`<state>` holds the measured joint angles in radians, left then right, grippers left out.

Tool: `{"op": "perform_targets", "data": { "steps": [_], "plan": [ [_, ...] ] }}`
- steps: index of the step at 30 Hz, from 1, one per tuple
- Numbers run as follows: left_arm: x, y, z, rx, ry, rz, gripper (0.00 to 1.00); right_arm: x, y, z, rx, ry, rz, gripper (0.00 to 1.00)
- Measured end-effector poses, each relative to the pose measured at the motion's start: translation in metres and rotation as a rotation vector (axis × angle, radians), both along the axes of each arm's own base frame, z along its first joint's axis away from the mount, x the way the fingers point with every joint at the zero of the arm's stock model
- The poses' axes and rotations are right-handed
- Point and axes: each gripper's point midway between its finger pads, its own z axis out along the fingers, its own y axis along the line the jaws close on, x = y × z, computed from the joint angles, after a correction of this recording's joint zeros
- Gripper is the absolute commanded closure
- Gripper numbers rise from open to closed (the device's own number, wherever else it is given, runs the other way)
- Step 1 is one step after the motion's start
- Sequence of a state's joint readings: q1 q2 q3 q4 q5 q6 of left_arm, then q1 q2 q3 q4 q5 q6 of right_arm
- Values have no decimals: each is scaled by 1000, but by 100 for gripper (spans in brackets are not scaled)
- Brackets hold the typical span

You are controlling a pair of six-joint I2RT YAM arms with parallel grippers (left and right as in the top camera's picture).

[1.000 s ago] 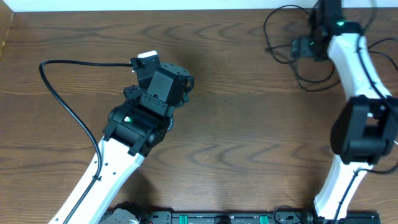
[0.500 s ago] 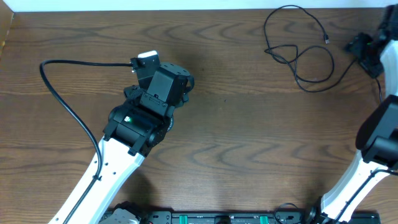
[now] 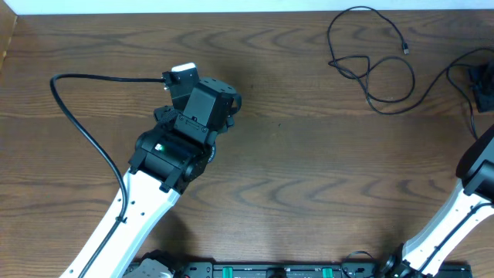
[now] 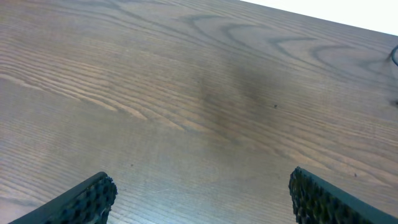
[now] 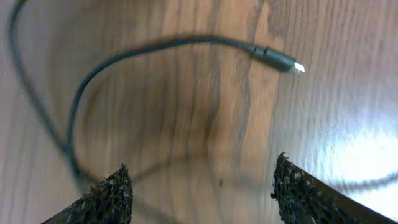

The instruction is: Untangle cables

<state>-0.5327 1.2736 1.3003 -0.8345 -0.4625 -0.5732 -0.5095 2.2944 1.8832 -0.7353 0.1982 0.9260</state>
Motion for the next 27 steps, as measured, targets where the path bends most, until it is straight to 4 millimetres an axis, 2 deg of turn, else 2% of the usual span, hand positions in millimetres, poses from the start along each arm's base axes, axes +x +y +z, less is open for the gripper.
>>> {"op": "perform_targets", "data": {
  "steps": [3,6,10,16,19,20,21,23,25,27],
  "plan": [
    [0,0,0,0,0,0,11,-1,-11,-22,10,1,-26,31],
    [0,0,0,0,0,0,11,2,-20,-32,3,-21,-44,20],
    [0,0,0,0,0,0,11,7,-30,-29,-8,-70,-83,21],
    [0,0,0,0,0,0,11,3,-41,-27,1,-109,-163,26],
    [0,0,0,0,0,0,11,5,-49,-24,-10,-138,-165,18],
    [0,0,0,0,0,0,11,12,-53,-20,-25,-160,-121,9],
    [0,0,0,0,0,0,11,19,-55,-16,-38,-186,-80,6],
    [0,0,0,0,0,0,11,41,-52,-6,-61,-239,107,5],
    [0,0,0,0,0,0,11,53,-35,-2,-38,-247,302,6],
    [0,0,-1,-2,1,3,11,56,-11,-3,4,-236,494,7]
  ]
}}
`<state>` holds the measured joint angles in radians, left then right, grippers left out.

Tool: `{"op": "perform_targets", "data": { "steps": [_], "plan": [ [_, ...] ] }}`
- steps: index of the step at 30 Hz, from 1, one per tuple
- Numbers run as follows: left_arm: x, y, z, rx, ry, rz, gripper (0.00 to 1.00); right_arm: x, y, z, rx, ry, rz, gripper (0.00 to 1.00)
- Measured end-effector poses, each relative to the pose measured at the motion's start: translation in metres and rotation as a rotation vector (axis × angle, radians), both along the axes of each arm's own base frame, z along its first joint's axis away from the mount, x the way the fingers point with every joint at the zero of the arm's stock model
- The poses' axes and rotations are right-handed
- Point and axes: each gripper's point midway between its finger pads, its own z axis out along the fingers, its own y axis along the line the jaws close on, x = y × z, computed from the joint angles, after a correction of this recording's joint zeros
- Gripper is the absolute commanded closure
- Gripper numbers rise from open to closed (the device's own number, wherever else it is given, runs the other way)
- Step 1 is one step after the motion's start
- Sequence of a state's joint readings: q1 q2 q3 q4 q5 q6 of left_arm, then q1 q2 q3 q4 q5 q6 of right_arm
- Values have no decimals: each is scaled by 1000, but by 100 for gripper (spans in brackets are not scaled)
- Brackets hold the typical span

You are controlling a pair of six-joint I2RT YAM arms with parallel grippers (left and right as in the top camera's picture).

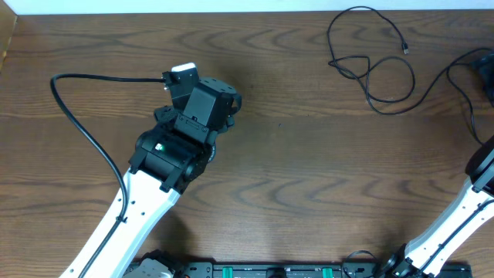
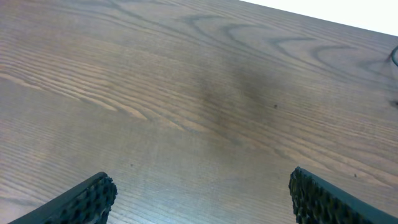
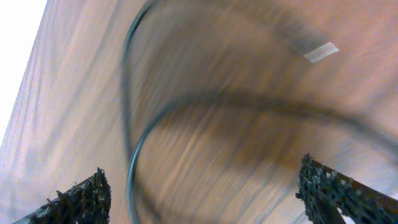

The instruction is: Untangle cables

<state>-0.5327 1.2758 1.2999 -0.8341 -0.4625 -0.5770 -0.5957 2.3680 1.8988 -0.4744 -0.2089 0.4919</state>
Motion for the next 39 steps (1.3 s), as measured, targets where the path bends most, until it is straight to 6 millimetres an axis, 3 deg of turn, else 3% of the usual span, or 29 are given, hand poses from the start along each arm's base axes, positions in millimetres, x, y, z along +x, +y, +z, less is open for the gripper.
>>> {"op": "perform_targets", "data": {
  "steps": [4,6,9,10,13,14,21,28,36,39],
  "plan": [
    [2,-1,-6,-3,14,13,11,-6,26,6,-57,44,257,3],
    [4,-2,-10,-3,23,19,11,-11,27,13,-140,78,349,3],
    [6,-3,-15,1,36,22,16,-21,16,19,-282,163,445,12],
    [6,-4,-16,3,40,22,28,-25,14,17,-311,190,474,12],
    [7,-6,-18,-14,43,25,88,-34,4,15,-396,253,561,10],
    [7,-7,-18,-20,45,23,92,-35,0,15,-420,261,576,9],
    [7,-23,-21,-92,66,-33,92,-49,-32,19,-502,305,576,8],
    [5,-33,-23,-140,80,-58,92,-66,-54,18,-475,289,537,6],
    [1,-45,-26,-448,95,167,92,-77,-41,-39,-323,312,573,11],
    [3,-61,-23,-595,115,185,92,-73,-40,-38,-326,292,577,19]
  ]
}}
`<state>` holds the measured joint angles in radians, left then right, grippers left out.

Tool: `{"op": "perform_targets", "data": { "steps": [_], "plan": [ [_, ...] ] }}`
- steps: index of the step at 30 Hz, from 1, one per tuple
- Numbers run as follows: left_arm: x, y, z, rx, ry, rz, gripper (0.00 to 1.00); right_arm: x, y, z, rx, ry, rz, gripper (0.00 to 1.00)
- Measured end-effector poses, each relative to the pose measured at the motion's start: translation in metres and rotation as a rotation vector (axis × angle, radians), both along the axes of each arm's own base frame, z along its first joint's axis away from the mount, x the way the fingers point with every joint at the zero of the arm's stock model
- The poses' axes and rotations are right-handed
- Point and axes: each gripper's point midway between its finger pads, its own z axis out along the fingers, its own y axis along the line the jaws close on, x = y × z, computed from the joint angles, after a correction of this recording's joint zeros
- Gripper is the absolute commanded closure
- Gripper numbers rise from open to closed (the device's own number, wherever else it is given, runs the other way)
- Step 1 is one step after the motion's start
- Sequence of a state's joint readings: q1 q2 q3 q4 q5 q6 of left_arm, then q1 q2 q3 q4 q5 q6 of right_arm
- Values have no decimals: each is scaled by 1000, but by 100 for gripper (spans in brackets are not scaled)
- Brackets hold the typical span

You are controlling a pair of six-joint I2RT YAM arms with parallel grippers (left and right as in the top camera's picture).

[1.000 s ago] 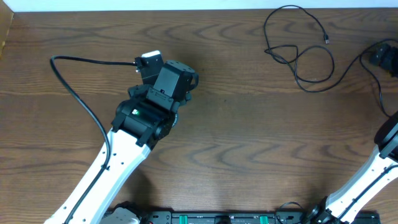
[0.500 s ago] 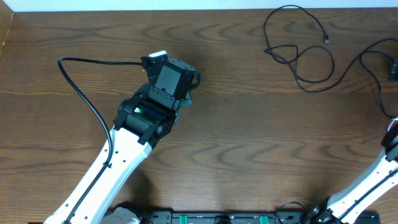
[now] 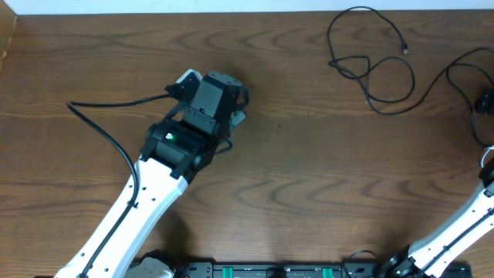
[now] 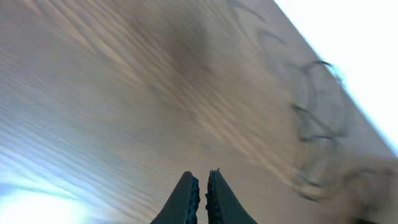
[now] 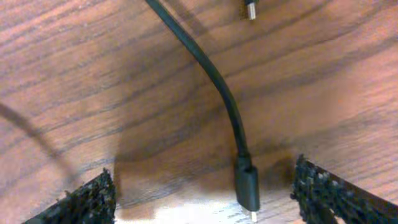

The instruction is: Untangle cables

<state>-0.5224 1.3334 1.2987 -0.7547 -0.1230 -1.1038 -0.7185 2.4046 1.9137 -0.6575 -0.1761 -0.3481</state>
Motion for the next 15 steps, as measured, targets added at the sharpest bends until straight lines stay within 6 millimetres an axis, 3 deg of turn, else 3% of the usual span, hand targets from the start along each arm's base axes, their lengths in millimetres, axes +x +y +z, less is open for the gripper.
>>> {"op": "perform_targets", "data": {
  "steps": [2,3,7,15],
  "plan": [
    [0,-8,1,-68,16,-4,92,2,0,-1,0,-6,0,27],
    [0,-11,2,-98,22,-7,92,3,0,0,0,-12,1,37],
    [-3,-19,2,-168,53,-19,92,4,0,0,3,-20,-5,98],
    [-7,-26,3,-211,76,-33,92,8,2,2,38,-49,-36,99]
  ]
}}
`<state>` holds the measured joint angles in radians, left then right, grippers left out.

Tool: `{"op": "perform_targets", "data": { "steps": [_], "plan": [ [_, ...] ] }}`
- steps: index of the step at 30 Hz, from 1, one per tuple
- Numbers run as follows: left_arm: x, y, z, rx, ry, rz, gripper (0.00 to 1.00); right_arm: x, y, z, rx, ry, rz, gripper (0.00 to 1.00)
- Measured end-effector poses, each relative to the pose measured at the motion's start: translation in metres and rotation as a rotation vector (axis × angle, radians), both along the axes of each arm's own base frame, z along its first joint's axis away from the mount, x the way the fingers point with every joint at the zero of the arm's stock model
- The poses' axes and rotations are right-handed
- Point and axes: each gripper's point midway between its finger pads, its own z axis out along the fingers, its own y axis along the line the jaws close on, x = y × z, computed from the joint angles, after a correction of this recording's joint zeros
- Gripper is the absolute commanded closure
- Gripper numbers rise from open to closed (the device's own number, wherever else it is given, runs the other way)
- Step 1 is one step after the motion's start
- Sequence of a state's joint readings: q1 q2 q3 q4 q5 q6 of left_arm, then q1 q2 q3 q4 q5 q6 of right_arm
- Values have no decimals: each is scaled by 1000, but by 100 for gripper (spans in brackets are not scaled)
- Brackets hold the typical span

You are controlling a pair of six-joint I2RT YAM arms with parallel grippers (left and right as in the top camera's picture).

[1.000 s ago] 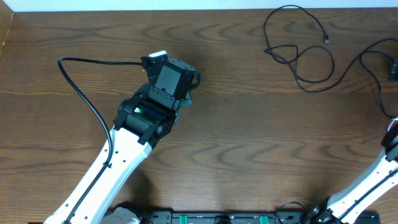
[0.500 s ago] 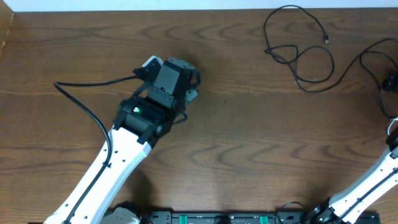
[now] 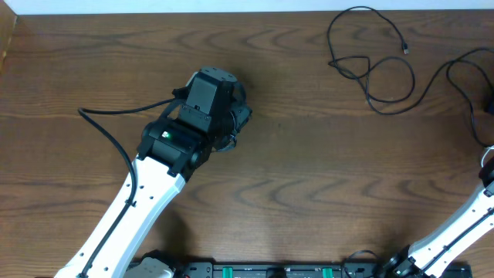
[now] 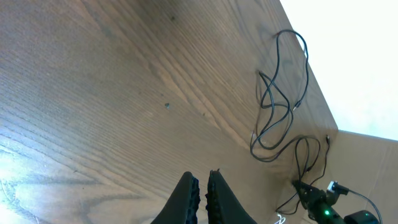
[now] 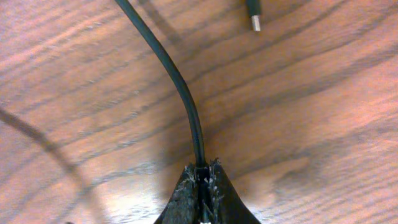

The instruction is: Untangle cables

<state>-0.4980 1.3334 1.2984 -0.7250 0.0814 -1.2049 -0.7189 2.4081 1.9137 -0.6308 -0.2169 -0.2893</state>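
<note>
A thin black cable (image 3: 367, 91) lies in loose overlapping loops at the back right of the table, also seen in the left wrist view (image 4: 272, 93). A thicker black cable (image 3: 461, 73) curves along the far right edge. In the right wrist view my right gripper (image 5: 200, 169) is shut on the plug end of this thicker cable (image 5: 186, 106), low against the wood. The metal tip of another plug (image 5: 252, 15) lies just beyond. My left gripper (image 4: 203, 175) is shut on nothing, above bare wood mid-table, and points toward the loops.
The left arm's own black wiring (image 3: 108, 131) trails over the table at the left. The table's right edge (image 4: 323, 112) runs close behind the cables. The right arm (image 3: 475, 208) rises along the right border of the overhead view.
My right gripper, then open with its fingers either side of the thick cable's plug, is now shut on it. The left arm has turned a little more to the right; its gripper stays shut.
Both grippers were open at first, the left over bare wood, the right above a cable near the right edge. The right one then shifted further right. Later the left had shut and swung toward the loops, and the right straddled the plug, which it now grips.
</note>
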Motion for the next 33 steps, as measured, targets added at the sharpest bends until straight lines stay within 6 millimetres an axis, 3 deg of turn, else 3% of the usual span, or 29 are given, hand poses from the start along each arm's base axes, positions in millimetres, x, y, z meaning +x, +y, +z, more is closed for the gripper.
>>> {"op": "perform_targets", "data": {
  "steps": [7,10,13,15,17,19,21,23,27,31,32,33],
  "plan": [
    [0,-1,0,-2,2,-2,92,7,10,7,119,-88,-7,99],
    [0,-1,0,-2,1,-2,92,9,11,18,164,-143,-12,99],
    [0,-1,0,-2,2,-2,92,17,16,50,216,-238,-3,99],
    [0,0,0,0,1,-1,91,26,28,87,263,-332,31,99],
    [1,1,0,6,-3,6,88,39,50,123,302,-410,86,99],
    [1,2,0,12,-6,11,88,54,78,145,326,-448,147,99],
    [2,3,0,15,-7,14,88,71,114,154,342,-449,213,99],
    [2,4,-1,20,-7,18,92,88,153,152,348,-422,270,99],
    [1,5,-2,25,-1,19,92,122,253,134,250,-323,390,99],
    [-1,5,-3,25,6,13,92,135,316,121,103,-250,434,98],
    [-2,4,-3,23,8,4,92,136,323,118,62,-233,422,92],
    [-2,3,-3,21,9,-4,92,137,324,116,26,-221,406,79]
  ]
}}
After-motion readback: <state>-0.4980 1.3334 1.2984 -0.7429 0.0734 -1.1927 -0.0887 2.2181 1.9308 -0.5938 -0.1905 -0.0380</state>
